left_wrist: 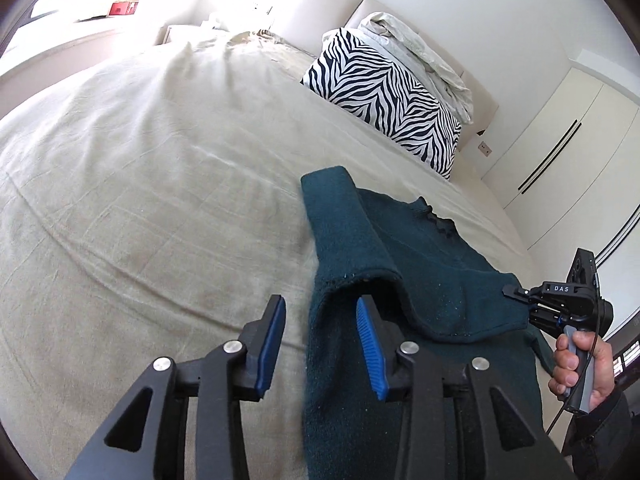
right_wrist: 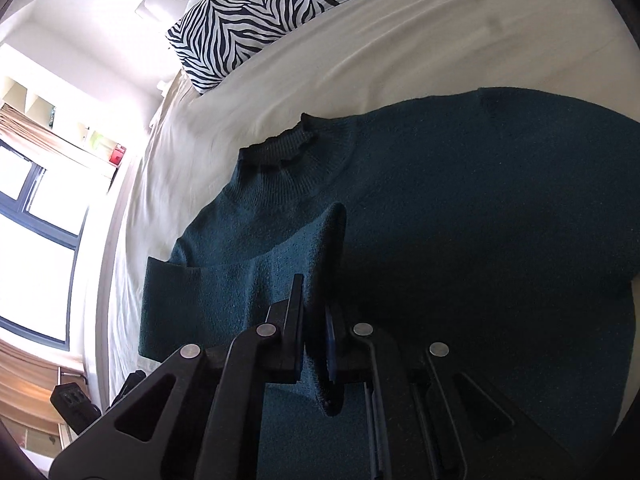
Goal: Fold small clothes
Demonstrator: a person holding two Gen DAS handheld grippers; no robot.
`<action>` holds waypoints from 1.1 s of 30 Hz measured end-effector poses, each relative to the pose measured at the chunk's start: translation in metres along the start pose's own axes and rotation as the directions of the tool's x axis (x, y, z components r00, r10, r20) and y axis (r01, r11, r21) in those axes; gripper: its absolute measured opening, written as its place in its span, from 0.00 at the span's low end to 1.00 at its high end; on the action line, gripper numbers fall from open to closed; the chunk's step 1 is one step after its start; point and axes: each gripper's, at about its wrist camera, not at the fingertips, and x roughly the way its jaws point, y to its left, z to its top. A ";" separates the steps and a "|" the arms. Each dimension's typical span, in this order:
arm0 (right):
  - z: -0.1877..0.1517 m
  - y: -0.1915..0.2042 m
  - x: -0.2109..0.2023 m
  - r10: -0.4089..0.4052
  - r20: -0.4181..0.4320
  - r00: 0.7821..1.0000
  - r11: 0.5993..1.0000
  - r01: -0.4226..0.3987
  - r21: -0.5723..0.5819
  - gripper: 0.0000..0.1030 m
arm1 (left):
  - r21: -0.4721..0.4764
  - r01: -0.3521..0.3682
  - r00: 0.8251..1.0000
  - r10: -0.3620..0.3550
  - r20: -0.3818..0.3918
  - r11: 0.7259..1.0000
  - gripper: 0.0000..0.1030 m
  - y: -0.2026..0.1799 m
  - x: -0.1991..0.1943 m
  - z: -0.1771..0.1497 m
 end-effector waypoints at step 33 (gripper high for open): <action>0.020 -0.096 0.021 0.035 -0.014 0.999 0.982 -0.032 0.189 0.09 | -0.190 0.177 0.955 -0.215 -0.204 0.966 0.13 0.018 0.143 0.081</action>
